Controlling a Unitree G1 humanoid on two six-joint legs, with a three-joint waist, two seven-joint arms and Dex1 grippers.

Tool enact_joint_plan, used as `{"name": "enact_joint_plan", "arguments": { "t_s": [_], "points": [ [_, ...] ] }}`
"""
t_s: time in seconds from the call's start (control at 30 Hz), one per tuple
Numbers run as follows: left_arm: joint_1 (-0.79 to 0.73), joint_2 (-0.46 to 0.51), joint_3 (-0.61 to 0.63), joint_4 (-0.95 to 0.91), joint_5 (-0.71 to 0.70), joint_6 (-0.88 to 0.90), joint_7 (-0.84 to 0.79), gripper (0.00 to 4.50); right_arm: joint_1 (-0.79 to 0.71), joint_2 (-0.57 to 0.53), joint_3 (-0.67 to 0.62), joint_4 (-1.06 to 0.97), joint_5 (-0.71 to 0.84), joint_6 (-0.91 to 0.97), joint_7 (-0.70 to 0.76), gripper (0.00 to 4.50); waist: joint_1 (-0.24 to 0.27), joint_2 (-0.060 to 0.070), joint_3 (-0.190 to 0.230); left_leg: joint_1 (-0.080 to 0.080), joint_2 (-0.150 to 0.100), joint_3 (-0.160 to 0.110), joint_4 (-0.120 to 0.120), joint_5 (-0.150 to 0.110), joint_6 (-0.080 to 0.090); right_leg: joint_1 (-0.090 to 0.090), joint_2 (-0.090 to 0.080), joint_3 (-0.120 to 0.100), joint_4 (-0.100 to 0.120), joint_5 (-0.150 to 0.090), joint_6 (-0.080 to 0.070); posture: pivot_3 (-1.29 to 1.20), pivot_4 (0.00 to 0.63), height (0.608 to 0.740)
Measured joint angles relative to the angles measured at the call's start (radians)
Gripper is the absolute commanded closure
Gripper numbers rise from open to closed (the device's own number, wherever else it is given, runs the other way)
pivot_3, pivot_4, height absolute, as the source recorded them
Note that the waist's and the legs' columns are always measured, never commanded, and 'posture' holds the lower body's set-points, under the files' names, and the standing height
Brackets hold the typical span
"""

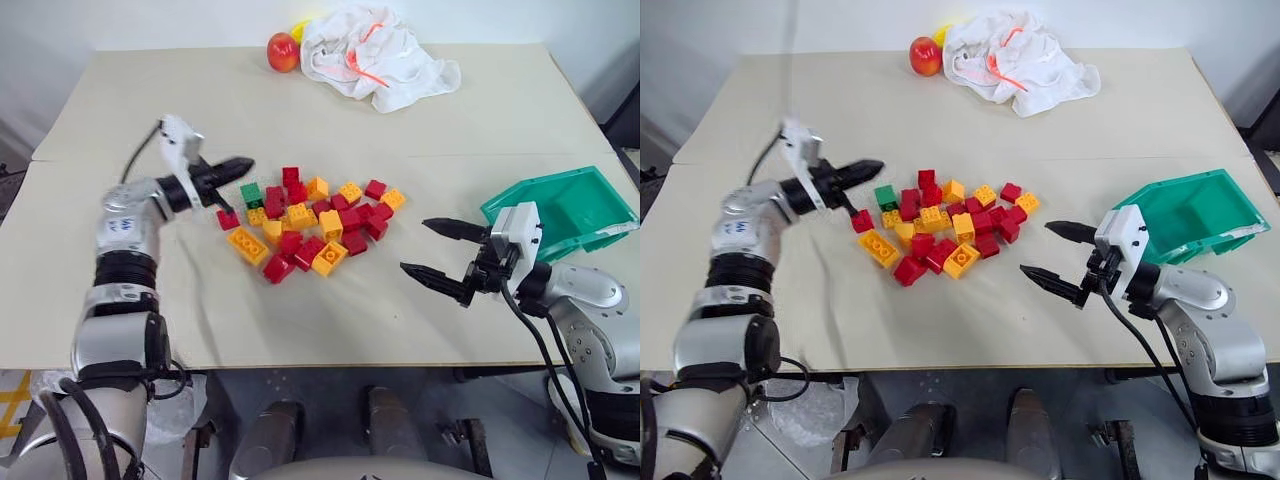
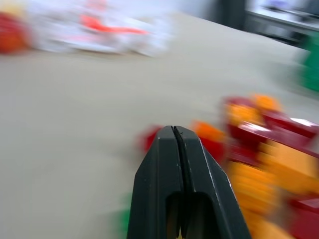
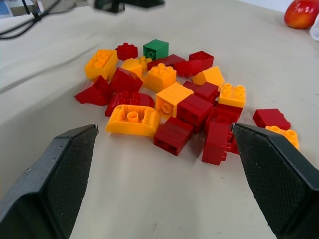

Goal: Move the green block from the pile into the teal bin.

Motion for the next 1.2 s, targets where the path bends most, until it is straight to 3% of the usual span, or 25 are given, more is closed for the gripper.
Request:
{"name": "enact_joint_plan", "arguments": {
  "t_s": [0.1, 0.37, 0.5, 0.7, 0.83, 1.2],
  "points": [
    [0.052, 0.082, -0.001, -0.037, -0.002, 0.097, 0.001, 3.63, 0.005, -0.012, 0.0, 0.012, 0.0, -0.023, 0.051, 0.0, -0.008, 0.0, 0.0, -0.001, 0.0, 0.001, 0.0, -0.001, 0.0, -0.001, 0.0, 0.0, 0.0, 0.0, 0.0, 0.0, 0.15, 0.74],
    [0.262, 0.28, -0.007, -0.229, -0.045, 0.323, -0.179, 1.2, -0.031, -0.036, -0.002, 0.118, -0.016, -0.06, 0.127, 0.0, -0.004, 0.001, 0.0, -0.002, 0.001, 0.0, 0.002, -0.001, 0.0, -0.002, 0.0, 0.0, 0.001, 0.0, 0.0, 0.0, 0.15, 0.74],
    [0.267, 0.305, -0.009, -0.265, -0.055, 0.343, -0.226, 0.04, -0.071, -0.038, 0.0, 0.148, -0.028, -0.065, 0.138, 0.0, 0.006, 0.001, 0.001, -0.003, 0.0, -0.001, 0.003, -0.001, 0.0, -0.001, 0.0, -0.001, 0.001, 0.0, 0.0, 0.0, 0.15, 0.74],
    [0.203, 0.229, -0.057, -0.253, -0.044, 0.305, -0.217, 0.04, -0.094, -0.037, 0.016, 0.17, -0.041, -0.079, 0.144, 0.0, 0.019, 0.001, 0.001, -0.008, 0.0, -0.002, 0.005, -0.001, 0.0, -0.005, 0.0, -0.001, 0.001, 0.0, 0.0, 0.0, 0.15, 0.74],
    [0.038, 0.126, -0.146, -0.089, 0.028, 0.198, -0.187, 0.04, -0.1, -0.026, 0.027, 0.158, -0.046, -0.079, 0.132, 0.0, 0.023, 0.001, 0.001, -0.009, -0.001, -0.001, 0.006, -0.001, 0.0, -0.006, 0.0, -0.001, 0.002, 0.001, 0.0, 0.0, 0.15, 0.74],
    [-0.186, 0.003, -0.274, 0.317, 0.216, 0.057, -0.098, 0.04, -0.026, -0.006, 0.016, 0.077, -0.037, -0.076, 0.054, 0.0, -0.006, 0.0, 0.001, -0.011, -0.001, 0.002, 0.005, -0.001, 0.0, -0.01, 0.0, 0.0, 0.003, 0.001, 0.0, 0.0, 0.15, 0.74]
  ]
}}
